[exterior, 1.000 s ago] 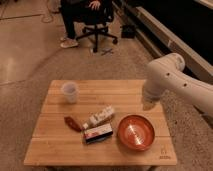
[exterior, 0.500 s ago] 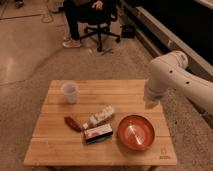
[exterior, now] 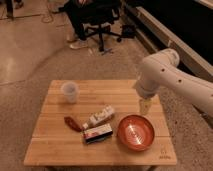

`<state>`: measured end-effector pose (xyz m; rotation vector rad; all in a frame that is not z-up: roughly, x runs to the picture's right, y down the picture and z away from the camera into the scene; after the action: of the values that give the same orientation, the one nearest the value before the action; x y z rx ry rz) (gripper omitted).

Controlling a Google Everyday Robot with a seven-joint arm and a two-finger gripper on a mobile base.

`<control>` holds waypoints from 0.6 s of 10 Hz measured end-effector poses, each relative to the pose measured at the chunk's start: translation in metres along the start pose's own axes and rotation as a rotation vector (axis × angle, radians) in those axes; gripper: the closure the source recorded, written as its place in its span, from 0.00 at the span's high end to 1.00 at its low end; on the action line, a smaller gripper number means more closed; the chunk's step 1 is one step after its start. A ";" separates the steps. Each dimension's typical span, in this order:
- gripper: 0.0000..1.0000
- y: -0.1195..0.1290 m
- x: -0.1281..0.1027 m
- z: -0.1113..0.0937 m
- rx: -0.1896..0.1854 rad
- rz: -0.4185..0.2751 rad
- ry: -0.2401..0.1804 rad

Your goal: Place the pepper in the ceramic bowl

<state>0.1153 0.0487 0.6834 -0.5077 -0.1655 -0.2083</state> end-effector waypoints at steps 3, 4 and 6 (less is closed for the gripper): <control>0.80 -0.006 -0.043 0.004 0.018 -0.119 -0.040; 0.80 -0.006 -0.054 0.005 0.024 -0.159 -0.068; 0.80 -0.006 -0.070 0.006 0.029 -0.207 -0.107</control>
<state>0.0459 0.0572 0.6771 -0.4735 -0.3254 -0.3804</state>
